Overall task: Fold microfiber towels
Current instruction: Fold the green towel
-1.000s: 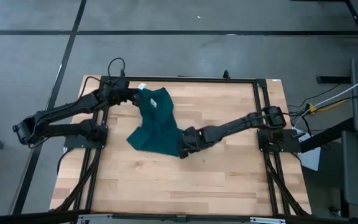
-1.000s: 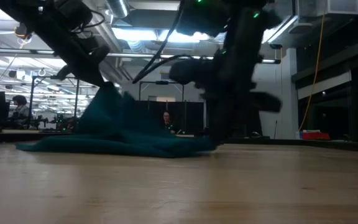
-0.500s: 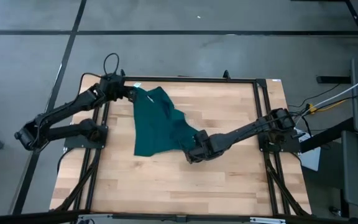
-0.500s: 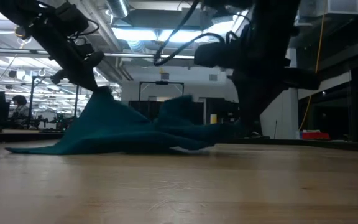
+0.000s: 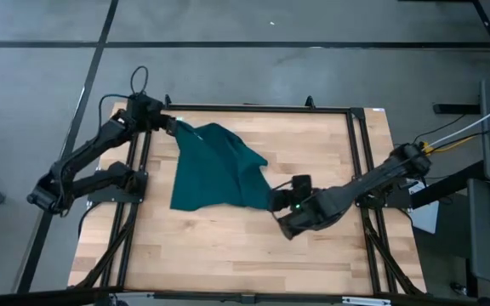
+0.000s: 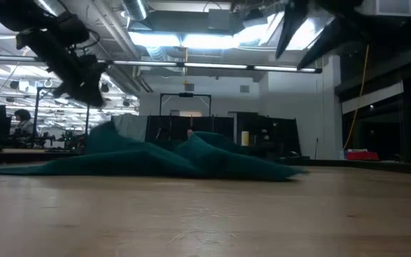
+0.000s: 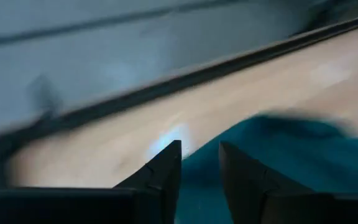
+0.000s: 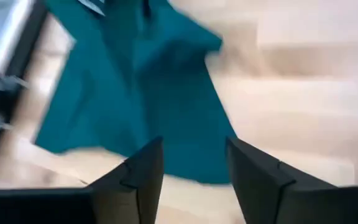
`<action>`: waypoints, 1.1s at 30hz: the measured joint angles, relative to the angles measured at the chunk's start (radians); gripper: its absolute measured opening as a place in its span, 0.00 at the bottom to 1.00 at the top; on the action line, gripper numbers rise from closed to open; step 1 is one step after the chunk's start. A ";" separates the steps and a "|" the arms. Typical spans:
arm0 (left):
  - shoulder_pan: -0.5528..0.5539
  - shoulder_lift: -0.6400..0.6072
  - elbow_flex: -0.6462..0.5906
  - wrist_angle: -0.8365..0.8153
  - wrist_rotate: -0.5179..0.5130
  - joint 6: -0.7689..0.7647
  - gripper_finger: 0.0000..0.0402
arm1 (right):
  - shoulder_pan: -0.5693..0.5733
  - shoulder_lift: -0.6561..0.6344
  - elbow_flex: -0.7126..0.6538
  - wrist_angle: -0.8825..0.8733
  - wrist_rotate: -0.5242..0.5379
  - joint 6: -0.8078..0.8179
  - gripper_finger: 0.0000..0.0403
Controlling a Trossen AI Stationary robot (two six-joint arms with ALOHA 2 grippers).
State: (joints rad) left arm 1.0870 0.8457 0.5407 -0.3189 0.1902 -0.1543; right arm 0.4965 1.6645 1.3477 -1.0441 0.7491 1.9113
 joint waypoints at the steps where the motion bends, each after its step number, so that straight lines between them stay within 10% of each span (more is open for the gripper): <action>1: 0.010 -0.009 0.000 0.049 0.076 0.007 0.26 | -0.001 -0.015 0.000 0.001 0.019 -0.014 0.44; 5: 0.053 -0.062 0.001 0.186 0.235 -0.053 0.26 | -0.001 -0.058 0.000 0.005 0.081 -0.070 0.42; 8: 0.041 -0.074 0.038 -0.003 0.310 0.016 0.23 | 0.001 -0.081 0.000 0.011 0.135 -0.093 0.38; 12: -0.042 -0.051 0.036 -0.273 0.253 0.168 0.18 | 0.020 -0.118 0.000 0.036 0.207 -0.136 0.34; 27: -0.656 0.271 0.094 -0.015 0.070 0.011 0.11 | 0.107 -0.274 0.000 0.057 0.440 -0.251 0.37; 33: -0.733 0.549 0.253 -0.019 0.054 0.035 0.11 | 0.153 -0.293 0.000 0.045 0.441 -0.271 0.38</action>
State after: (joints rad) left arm 0.3544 1.3944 0.7940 -0.3383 0.2442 -0.1189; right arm 0.6495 1.3714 1.3479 -0.9991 1.1896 1.6402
